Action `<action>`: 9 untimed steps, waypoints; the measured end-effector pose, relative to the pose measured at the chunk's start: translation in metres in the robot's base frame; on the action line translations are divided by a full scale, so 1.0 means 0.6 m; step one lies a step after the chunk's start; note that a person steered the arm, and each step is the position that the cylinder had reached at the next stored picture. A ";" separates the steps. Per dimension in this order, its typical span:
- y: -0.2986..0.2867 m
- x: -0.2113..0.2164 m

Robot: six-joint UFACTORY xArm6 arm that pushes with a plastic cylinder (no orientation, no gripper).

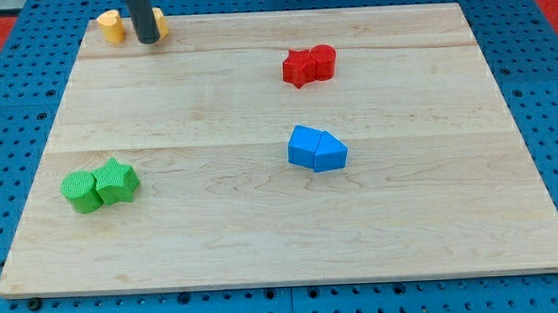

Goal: Slide the yellow hexagon closer to yellow heart

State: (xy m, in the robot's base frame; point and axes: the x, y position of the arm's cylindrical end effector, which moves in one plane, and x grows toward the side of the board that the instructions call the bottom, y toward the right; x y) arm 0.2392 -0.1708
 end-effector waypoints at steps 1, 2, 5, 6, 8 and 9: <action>0.061 -0.001; 0.098 -0.038; 0.031 -0.079; 0.012 -0.077; -0.023 -0.078; -0.006 -0.077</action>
